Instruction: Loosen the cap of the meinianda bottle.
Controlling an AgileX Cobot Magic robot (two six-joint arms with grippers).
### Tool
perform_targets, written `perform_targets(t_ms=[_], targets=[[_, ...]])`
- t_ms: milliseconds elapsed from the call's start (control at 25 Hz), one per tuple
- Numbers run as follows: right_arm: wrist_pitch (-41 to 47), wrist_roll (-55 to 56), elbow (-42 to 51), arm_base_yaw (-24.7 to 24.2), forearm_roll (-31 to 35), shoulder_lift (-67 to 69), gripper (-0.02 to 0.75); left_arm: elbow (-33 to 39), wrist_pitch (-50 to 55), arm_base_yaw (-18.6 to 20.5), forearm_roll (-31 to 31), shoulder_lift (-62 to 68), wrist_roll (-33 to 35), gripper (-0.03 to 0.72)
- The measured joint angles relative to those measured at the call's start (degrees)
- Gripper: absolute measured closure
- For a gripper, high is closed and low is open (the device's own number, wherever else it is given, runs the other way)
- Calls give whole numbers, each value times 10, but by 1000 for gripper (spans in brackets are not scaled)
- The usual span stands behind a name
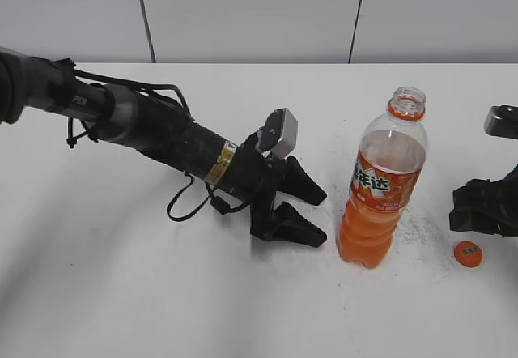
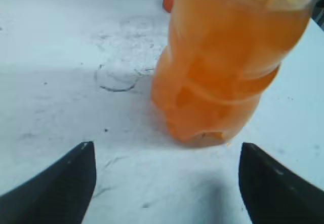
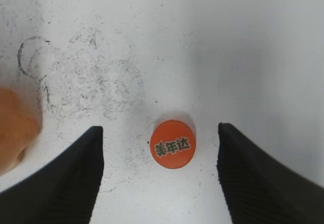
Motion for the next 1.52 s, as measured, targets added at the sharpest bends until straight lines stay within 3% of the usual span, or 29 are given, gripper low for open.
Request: perform_targets(t_ms=[320,520,720,1040,1200,1400,1520], targets=[[1,0,0,0,-1,-1,223,2,84,26,20,-52,-25,25],[12,-3,0,0,-2,-40,223,5,195,27,21,-88,-106,90],[41,-12,0,0,-4,-91,223,13,305,27,20,-124,-185,109],[107,-15,0,0,-4,-158,223,121,536,10,19,-216,-198,116],[142,-15,0,0,-4,-190,223,184,636,4,-69,-252,-198,117],[175,-15,0,0,-4,-222,223,219,807,-31,-245,-293,-194,117],[198,-15,0,0,-3,-243,223,219,894,-57,-337,-323,-129,117]])
